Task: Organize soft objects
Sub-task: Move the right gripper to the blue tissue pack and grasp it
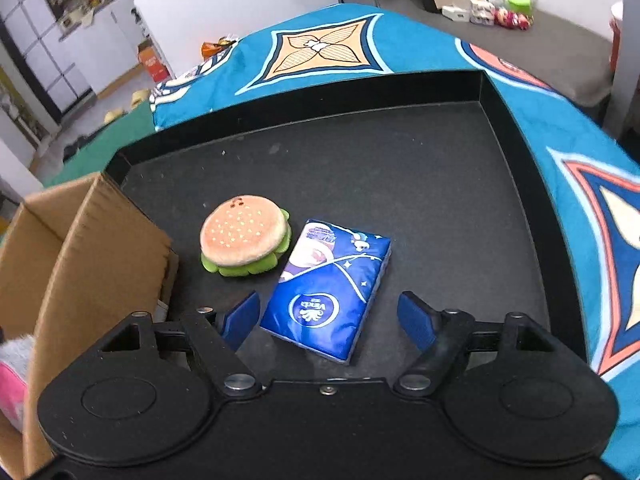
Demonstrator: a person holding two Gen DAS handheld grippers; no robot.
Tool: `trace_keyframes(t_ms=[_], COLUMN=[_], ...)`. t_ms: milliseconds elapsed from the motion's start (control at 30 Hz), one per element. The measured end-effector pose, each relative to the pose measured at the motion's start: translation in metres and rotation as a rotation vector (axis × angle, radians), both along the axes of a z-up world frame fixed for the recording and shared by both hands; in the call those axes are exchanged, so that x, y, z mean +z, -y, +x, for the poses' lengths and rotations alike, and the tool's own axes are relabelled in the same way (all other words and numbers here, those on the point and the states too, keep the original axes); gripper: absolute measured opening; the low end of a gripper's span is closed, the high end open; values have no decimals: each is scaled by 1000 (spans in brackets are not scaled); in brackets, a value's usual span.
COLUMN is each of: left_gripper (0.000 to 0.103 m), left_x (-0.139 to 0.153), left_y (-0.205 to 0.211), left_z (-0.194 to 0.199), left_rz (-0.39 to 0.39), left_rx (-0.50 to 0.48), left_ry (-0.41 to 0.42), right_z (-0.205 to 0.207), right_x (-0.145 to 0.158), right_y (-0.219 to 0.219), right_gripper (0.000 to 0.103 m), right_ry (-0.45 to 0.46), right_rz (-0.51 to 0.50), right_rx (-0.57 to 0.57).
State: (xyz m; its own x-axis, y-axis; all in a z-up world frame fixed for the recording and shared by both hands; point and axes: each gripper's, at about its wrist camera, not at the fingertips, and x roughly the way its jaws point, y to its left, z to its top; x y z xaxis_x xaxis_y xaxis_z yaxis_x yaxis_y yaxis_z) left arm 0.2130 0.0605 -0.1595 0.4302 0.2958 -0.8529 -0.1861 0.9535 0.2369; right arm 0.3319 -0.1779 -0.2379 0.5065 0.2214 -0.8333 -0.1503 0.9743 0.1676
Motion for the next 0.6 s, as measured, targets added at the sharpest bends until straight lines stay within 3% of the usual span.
trace_keyframes(t_ms=[67, 233, 600], left_gripper=[59, 59, 59], left_x=[1, 2, 15], left_y=[2, 5, 5], left_z=[0, -3, -20], left_rz=[8, 27, 66], left_rx=[-5, -3, -33], left_ry=[1, 2, 14], right_z=[0, 0, -14], right_x=[2, 7, 38], right_y=[3, 18, 29], right_gripper=[51, 48, 48], right_ry=[8, 10, 74], right_rz=[-13, -16, 54], right_rx=[-10, -78, -82])
